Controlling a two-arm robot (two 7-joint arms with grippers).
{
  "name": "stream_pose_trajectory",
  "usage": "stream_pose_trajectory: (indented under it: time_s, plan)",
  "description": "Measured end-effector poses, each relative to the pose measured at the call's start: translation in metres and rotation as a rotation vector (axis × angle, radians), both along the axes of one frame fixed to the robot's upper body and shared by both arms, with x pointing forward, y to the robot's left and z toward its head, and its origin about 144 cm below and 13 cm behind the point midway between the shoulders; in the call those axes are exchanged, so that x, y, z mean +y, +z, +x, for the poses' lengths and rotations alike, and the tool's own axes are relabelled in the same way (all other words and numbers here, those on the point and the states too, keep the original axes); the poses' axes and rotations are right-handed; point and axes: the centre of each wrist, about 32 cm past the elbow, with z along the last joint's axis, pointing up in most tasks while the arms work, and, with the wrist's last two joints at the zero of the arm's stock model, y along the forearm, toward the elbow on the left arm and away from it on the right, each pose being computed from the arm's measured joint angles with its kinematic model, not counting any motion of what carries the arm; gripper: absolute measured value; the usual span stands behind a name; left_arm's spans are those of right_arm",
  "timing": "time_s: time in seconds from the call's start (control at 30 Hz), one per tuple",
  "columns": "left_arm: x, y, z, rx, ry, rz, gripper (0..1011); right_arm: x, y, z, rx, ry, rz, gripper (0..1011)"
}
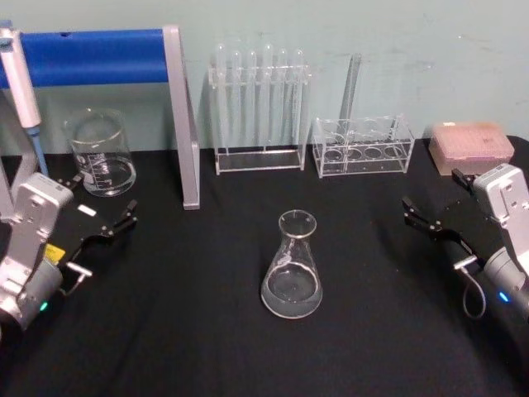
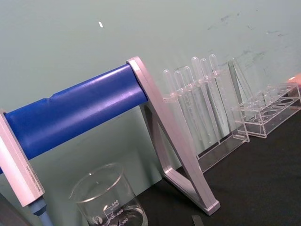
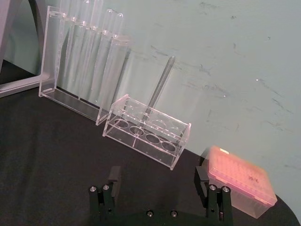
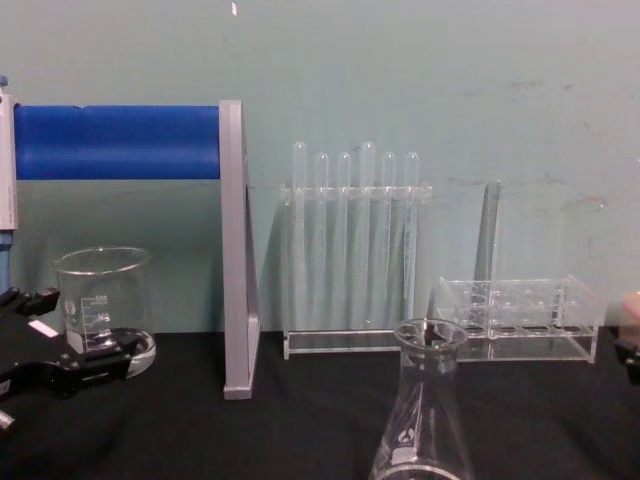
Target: Grasp the erlenmeyer flask with one hand, shake it three times, then place it back.
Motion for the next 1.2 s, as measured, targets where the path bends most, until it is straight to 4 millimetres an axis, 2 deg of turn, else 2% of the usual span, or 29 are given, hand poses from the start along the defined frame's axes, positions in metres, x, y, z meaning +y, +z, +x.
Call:
stream_pose_trajectory:
  time_s: [0.83, 1.2]
  plan:
    - [0.0, 0.0, 0.0, 0.0, 0.0, 0.0, 1001, -0.0001, 0.0001, 0.0001, 0.0, 0.0, 0.0, 1000]
    - [0.0, 0.0, 0.0, 0.0, 0.0, 0.0, 1001, -0.0095, 0.0071, 0.0001, 0.042, 0.023, 0.074, 1000]
